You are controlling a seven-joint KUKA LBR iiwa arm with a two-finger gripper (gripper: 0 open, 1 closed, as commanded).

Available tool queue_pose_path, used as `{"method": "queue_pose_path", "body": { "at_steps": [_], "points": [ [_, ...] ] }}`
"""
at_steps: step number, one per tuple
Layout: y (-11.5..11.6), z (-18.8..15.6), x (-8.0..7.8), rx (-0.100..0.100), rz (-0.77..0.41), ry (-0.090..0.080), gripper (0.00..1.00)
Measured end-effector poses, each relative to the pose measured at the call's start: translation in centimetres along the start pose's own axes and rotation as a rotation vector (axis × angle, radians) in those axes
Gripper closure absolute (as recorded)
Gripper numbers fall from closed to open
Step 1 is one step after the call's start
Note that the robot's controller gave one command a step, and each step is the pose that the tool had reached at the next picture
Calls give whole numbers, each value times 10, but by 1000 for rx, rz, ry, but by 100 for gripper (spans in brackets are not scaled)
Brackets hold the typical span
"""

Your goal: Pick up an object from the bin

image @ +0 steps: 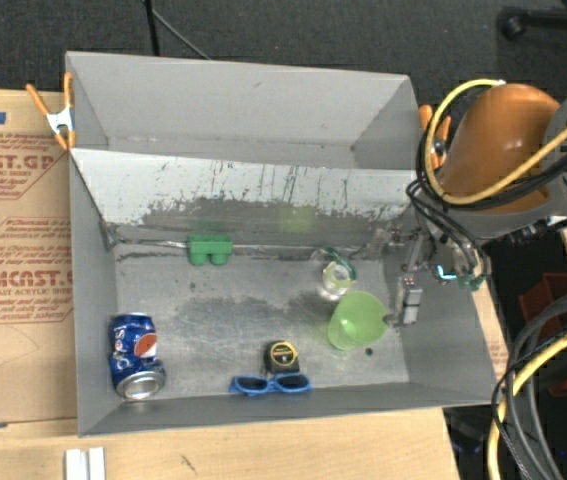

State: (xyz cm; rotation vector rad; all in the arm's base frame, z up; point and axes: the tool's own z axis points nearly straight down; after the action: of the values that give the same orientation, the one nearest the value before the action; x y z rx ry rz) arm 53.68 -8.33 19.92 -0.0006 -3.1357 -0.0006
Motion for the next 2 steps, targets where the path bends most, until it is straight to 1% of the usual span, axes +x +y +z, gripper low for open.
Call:
{"method": "queue_pose_path", "body": {
  "at_steps": [1,2],
  "points": [
    [-5,130,28,-3,112,-1,0],
    [45,99,54,-3,207,-5,0]
  ]
}}
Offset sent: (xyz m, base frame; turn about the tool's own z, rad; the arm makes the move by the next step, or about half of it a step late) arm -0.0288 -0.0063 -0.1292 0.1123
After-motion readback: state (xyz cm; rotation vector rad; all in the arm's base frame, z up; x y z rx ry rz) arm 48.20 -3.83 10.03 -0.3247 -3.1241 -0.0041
